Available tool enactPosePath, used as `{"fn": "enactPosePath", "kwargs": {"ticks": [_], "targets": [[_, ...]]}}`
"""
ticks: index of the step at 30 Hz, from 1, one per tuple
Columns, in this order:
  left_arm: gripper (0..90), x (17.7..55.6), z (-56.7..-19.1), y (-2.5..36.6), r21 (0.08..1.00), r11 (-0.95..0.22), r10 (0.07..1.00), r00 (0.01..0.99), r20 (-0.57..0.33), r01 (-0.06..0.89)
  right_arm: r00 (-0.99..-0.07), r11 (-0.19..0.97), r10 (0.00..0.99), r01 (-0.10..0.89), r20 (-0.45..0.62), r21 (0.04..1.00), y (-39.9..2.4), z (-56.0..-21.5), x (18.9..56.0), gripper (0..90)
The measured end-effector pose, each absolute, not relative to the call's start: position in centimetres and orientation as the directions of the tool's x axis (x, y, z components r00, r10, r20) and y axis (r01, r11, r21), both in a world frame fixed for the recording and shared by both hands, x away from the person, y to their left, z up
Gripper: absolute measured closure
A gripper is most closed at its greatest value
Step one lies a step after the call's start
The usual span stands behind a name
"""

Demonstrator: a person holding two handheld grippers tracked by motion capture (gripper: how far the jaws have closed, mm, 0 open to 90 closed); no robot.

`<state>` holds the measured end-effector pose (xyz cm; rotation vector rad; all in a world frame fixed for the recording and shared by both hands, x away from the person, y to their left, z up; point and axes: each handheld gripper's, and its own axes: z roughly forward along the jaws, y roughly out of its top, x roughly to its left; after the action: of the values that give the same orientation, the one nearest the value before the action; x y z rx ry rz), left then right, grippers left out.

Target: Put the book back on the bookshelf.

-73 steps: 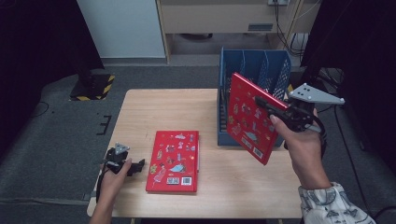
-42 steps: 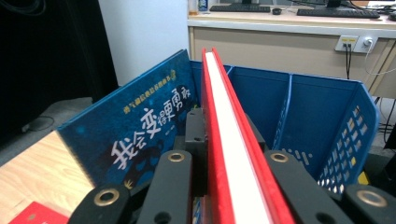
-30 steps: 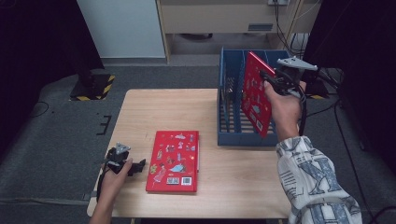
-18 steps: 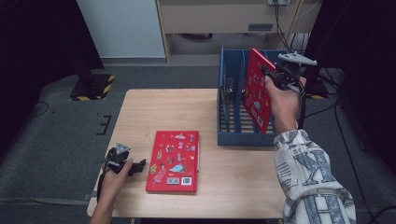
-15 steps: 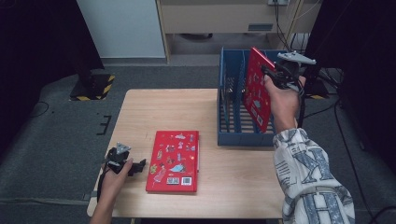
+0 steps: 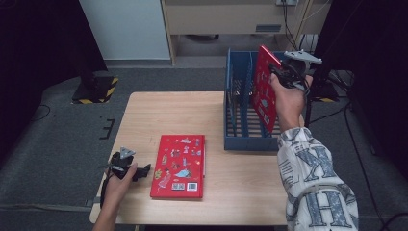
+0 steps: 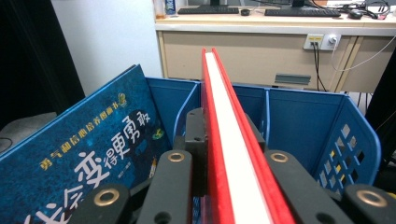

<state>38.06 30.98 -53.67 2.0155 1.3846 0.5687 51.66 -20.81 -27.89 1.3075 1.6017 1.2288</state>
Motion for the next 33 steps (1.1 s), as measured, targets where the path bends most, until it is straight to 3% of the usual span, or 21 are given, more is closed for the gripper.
{"fn": "enactPosePath", "kwargs": {"ticks": [33], "targets": [[0.0, 38.1, -53.7, 31.0, 0.699, -0.259, 0.933, 0.359, 0.003, 0.667, -0.206, 0.031, 0.978, 0.268, 0.026, 0.963, -20.3, -28.7, 52.8, 79.3]]}}
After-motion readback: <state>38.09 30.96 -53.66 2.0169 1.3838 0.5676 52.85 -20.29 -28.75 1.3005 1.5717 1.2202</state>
